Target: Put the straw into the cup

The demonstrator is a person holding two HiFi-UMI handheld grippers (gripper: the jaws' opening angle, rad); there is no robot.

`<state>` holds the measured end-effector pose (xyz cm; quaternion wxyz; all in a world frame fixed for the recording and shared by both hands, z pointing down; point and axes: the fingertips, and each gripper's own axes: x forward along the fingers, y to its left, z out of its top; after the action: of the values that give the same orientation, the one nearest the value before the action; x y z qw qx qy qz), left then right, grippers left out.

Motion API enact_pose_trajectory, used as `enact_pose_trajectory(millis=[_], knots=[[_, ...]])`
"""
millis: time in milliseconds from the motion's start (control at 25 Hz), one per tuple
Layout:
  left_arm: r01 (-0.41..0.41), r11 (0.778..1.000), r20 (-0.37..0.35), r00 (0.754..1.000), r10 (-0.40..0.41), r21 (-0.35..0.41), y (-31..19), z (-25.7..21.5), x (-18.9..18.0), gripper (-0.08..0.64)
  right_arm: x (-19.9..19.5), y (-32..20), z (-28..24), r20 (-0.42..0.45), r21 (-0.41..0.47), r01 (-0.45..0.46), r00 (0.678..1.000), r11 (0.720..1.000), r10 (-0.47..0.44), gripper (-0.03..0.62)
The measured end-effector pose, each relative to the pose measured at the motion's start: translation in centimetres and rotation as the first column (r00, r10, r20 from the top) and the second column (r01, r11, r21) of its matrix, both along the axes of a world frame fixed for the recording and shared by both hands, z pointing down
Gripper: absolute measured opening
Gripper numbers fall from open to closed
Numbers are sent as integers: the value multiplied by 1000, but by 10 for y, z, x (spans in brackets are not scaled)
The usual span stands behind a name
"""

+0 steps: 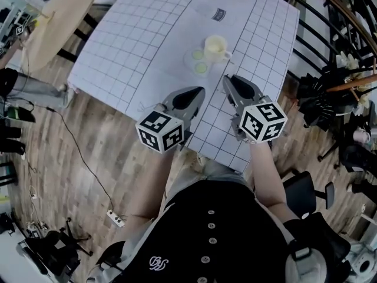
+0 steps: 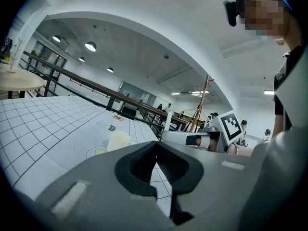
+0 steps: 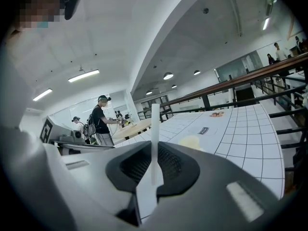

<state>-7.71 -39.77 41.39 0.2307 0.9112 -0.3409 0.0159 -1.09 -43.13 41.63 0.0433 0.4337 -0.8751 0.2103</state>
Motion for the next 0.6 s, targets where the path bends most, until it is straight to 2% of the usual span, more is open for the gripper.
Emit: enact_pose_trajectory(millis=[160, 600], knots=[[42, 999, -6, 999, -42, -10, -23, 8, -3, -2, 3, -20, 10, 6, -19, 4, 1000, 1000, -4, 40], [46, 997, -22, 999, -47, -56, -60, 23, 12, -2, 13, -61, 23, 11, -47, 7, 1000, 999, -7, 40]])
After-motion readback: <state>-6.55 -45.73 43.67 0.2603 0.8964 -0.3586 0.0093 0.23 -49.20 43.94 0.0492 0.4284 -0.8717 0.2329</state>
